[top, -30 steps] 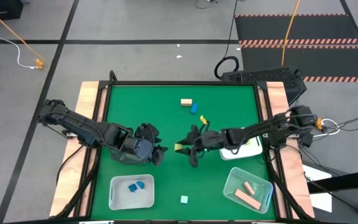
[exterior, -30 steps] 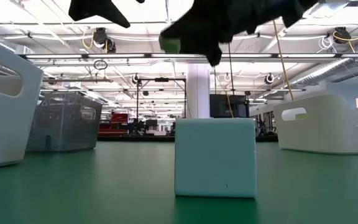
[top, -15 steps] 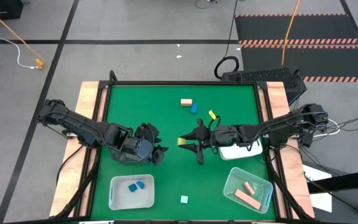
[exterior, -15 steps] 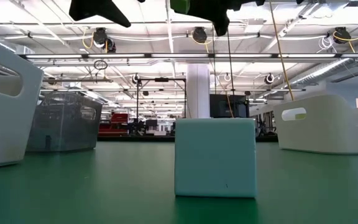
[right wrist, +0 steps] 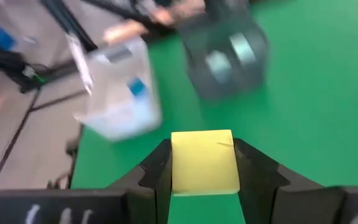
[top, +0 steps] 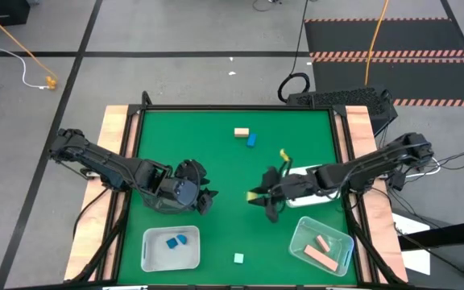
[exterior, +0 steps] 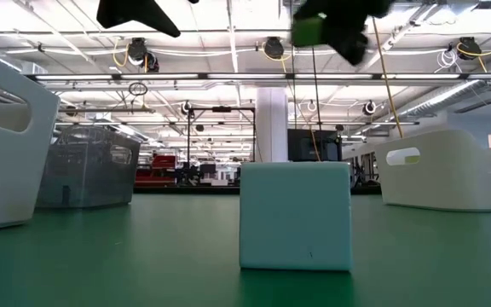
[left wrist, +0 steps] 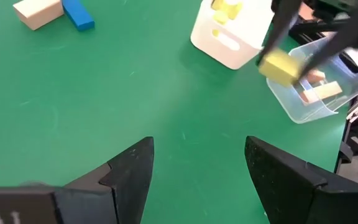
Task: Sort & place blocks by color
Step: Put the green block into the white bin
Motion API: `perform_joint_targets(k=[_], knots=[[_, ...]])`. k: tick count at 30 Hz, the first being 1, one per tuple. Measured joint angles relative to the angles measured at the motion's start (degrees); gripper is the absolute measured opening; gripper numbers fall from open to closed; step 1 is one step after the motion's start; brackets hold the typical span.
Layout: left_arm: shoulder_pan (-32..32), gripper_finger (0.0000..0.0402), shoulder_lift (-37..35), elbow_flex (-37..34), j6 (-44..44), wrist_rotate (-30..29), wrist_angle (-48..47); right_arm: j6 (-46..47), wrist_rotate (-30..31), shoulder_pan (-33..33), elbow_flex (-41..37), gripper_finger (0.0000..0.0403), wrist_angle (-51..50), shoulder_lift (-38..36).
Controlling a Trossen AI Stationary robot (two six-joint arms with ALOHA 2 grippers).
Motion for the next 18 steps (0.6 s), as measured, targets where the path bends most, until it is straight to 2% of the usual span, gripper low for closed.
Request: perform_joint_targets(k=[10, 18], knots=[[2.5, 0.0251, 0.0, 0.0, 5.0, -1.1, 0.4, 23.7, 8.0, 4.6, 0.0, 0.0117, -39.4, -12.1], [6.9, 0.0251, 0.0, 0.0, 5.1, -1.1, 0.5, 37.7, 8.8, 7.0, 0.0, 0.0117, -65.7, -14.0]])
